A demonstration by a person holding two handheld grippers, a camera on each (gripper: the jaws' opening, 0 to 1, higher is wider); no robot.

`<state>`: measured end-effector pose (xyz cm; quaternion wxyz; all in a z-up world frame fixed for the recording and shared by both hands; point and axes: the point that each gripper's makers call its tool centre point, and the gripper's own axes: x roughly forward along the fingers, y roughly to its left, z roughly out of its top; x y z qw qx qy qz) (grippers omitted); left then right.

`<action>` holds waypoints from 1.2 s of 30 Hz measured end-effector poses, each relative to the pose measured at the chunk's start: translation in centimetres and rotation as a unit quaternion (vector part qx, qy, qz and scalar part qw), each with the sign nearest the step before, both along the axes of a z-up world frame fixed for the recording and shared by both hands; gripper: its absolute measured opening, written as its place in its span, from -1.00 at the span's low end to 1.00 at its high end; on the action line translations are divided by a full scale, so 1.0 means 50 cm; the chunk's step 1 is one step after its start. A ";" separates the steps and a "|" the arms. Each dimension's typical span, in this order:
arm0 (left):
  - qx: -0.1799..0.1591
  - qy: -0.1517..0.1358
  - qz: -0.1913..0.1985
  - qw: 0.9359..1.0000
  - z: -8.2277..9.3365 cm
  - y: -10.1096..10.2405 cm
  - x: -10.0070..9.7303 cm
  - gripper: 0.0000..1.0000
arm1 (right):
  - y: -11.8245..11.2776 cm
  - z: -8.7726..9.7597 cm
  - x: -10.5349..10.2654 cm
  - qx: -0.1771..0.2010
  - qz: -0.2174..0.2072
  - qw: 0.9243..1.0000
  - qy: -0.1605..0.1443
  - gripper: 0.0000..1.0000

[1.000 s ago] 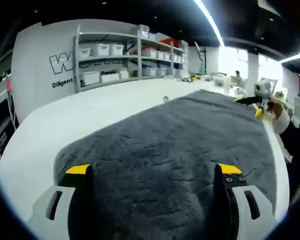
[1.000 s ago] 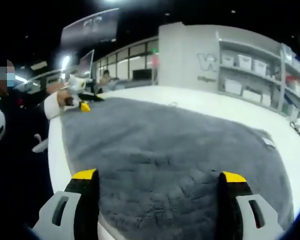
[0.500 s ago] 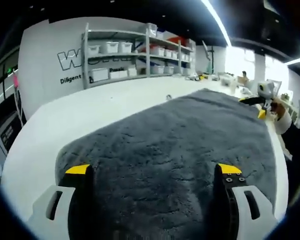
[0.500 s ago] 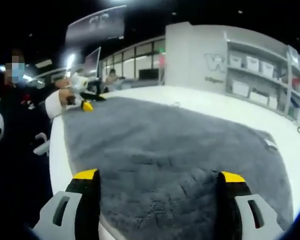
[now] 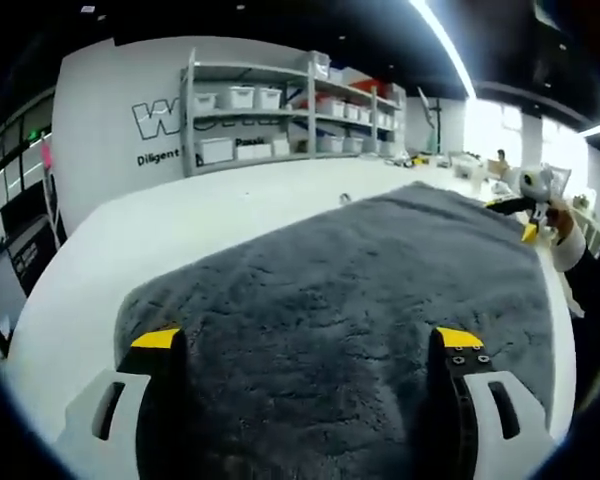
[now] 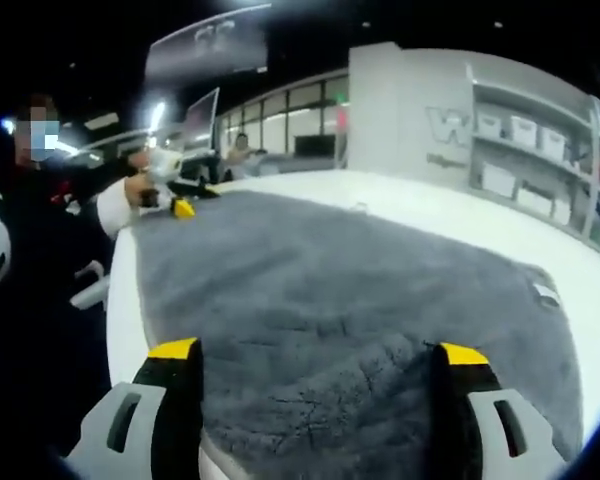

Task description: Open the folded towel by lifting each exposed corner and separating the folded layers until the towel lies flat within the target outline without major curled edges

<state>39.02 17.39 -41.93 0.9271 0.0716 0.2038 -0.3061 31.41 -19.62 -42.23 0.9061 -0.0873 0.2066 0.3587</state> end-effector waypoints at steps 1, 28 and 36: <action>-0.001 -0.001 0.000 1.000 0.001 0.007 0.003 0.99 | 0.000 0.000 0.000 0.001 0.000 1.000 -0.001 0.90; -0.143 -0.032 0.010 0.989 0.110 0.051 0.006 0.95 | 0.021 0.177 -0.045 0.122 0.038 0.979 -0.159 0.99; -0.110 -0.144 0.072 0.981 0.187 0.080 -0.040 0.77 | -0.006 0.189 -0.050 0.094 0.014 0.981 -0.168 0.99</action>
